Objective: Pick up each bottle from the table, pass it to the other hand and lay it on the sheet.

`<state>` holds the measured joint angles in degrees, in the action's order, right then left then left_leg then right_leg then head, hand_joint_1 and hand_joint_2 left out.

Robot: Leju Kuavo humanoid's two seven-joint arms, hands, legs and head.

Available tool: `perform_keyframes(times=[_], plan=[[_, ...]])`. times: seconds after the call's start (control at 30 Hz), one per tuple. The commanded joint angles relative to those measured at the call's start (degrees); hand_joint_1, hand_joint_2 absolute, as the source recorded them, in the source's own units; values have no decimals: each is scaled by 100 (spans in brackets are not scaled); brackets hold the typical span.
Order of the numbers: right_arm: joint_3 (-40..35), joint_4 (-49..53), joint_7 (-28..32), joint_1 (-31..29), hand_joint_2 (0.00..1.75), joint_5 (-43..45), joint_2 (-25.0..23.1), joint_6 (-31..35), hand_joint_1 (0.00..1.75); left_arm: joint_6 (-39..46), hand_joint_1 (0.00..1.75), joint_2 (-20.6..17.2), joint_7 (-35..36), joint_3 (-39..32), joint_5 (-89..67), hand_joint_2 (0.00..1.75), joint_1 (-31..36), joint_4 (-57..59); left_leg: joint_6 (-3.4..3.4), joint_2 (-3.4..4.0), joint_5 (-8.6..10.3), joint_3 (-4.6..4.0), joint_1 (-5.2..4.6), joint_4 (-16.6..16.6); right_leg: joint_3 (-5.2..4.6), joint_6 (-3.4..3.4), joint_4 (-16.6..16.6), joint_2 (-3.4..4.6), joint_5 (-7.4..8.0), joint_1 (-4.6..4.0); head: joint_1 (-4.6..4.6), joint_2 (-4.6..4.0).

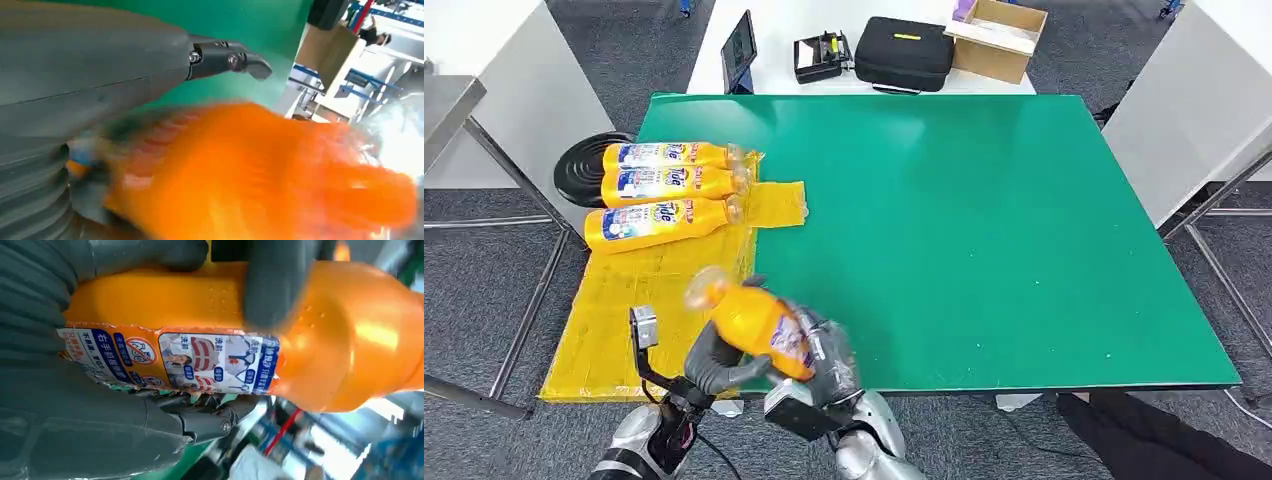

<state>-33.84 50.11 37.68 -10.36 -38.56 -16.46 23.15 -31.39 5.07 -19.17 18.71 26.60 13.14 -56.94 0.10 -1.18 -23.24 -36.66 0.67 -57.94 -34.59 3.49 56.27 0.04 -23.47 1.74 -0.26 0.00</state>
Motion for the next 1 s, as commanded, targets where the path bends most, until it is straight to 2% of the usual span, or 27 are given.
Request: perform_keyframes(times=[0.03, 0.07, 0.1, 0.43, 0.53, 0.63, 0.7, 0.73, 0.77, 0.87, 1.0], plan=[[-1190, -1458, 32, -290, 175, 125, -354, -59, 175, 50, 0, -68, 48, 177, 238, 175, 468, 550, 0, 10, -7, 18, 6, 2, 18, -14, -5, 3, -5, -7, -2, 0], [-1197, -1457, 31, -289, 175, 127, -354, -62, 175, 53, 0, -67, 48, 175, 238, 175, 481, 544, 0, 23, -26, 55, 14, -2, 56, -34, -7, 7, -19, -19, 0, 0], [-1236, -1455, 19, -299, 175, 143, -354, -73, 175, 65, 0, -56, 49, 159, 261, 175, 478, 546, -1, 15, -10, 24, 8, 0, 23, -17, -4, 6, -6, -9, -2, 0], [-1459, -1625, -74, -375, 175, 365, -354, -46, 175, 35, 0, -3, 132, 20, 616, 175, 376, 327, -1, 25, -18, 48, 13, -3, 44, -31, -5, -5, -15, -20, 0, 0], [-1452, -1607, -96, -410, 175, 391, -354, 7, 175, 66, 0, -1, 122, 66, 567, 175, 317, 201, 0, 24, -7, 26, 5, 1, 19, -14, -4, -2, -6, -9, 0, 0], [-1449, -1600, -107, -422, 175, 399, -354, -7, 175, 82, 0, -2, 122, 75, 560, 175, 300, 173, 0, 27, -21, 51, 14, -5, 49, -31, -5, -6, -18, -21, 0, 0], [-1449, -1600, -107, -422, 175, 399, -354, -7, 175, 82, 0, -2, 122, 75, 560, 175, 300, 173, -1, 25, -11, 35, 8, -1, 31, -20, -4, -4, -9, -13, 0, 0], [-1446, -1593, -106, -426, 175, 397, -354, 12, 175, 90, 110, -10, 120, 68, 560, 175, 298, 175, -1, 28, -17, 45, 11, -4, 40, -28, -3, -3, -14, -17, 0, 0], [-1432, -1587, -162, -470, 175, 330, -352, 210, 175, 46, 175, -19, 62, 121, 498, 175, 249, 42, -1, 24, -9, 31, 8, -1, 26, -19, -4, -3, -7, -13, 0, 0], [-1344, -1506, -314, -644, 175, 296, -343, 302, 175, 106, 175, 19, 6, 142, 435, 175, 121, -306, -1, 25, -22, 52, 14, -7, 49, -34, -2, -9, -20, -22, 0, 0], [-1291, -1394, -591, -800, 175, 48, -295, 487, 175, 440, 175, 126, 56, 71, 399, 175, -6, -847, 1, 26, -7, 16, 6, -7, 10, -14, 1, -1, -5, -10, 0, 0]])
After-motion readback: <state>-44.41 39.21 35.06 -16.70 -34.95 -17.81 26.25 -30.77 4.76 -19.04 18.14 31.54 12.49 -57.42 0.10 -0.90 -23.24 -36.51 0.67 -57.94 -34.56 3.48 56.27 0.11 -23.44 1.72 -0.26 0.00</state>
